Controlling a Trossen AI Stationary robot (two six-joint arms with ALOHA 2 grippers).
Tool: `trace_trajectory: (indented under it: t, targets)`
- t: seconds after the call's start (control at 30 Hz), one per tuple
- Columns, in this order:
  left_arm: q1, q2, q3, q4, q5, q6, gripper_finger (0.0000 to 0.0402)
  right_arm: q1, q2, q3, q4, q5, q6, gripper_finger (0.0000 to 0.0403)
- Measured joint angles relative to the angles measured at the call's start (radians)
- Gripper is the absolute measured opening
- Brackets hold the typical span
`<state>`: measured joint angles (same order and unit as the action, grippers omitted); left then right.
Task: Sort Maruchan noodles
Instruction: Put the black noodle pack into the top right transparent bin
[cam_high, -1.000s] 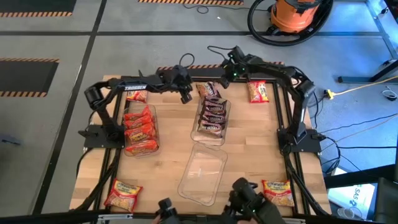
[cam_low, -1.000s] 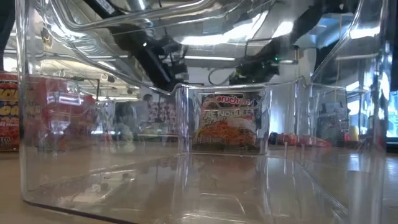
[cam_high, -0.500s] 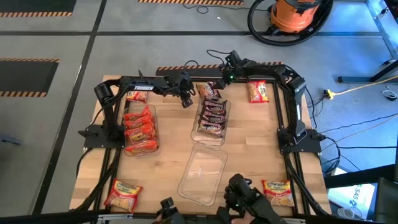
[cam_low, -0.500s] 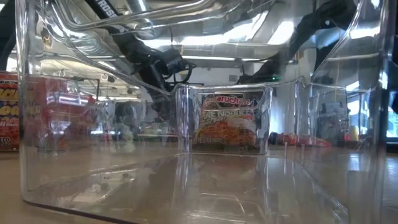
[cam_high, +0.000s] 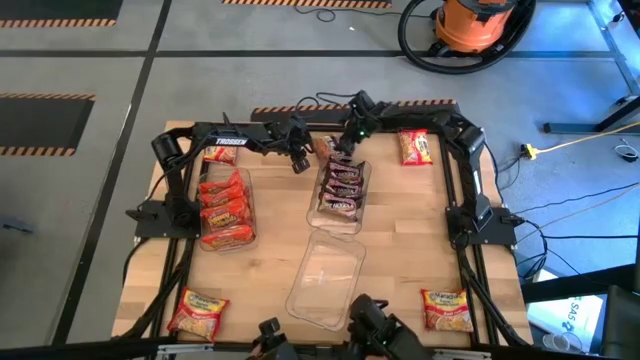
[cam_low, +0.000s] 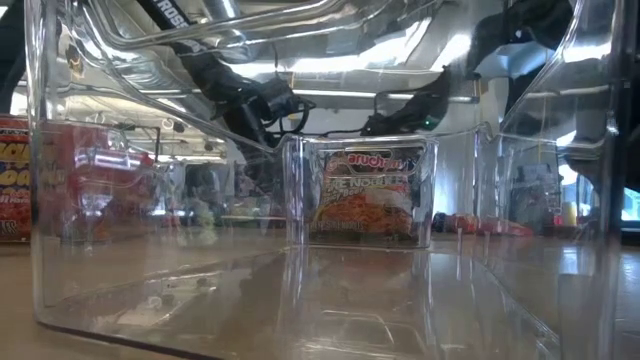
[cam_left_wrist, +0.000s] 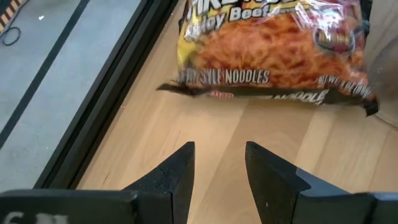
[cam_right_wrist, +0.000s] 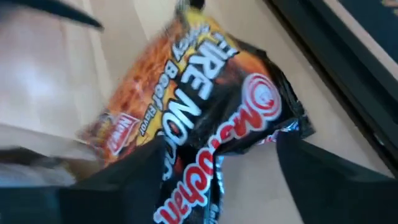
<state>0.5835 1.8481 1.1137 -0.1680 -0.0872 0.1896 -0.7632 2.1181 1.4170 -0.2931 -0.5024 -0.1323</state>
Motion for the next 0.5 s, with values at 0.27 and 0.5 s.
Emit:
trace_trajectory:
  t: [0.27,0.5]
  targets:
    - [0.0,0.0,0.0,0.004,0.0,0.004,0.0136,0.045,0.0,0.003,-0.01,0.046,-0.127,0.0106]
    - [0.0,0.0,0.0,0.005,0.0,0.004,0.0136,0.036,-0.005,0.002,-0.012,0.058,-0.166,0.0017]
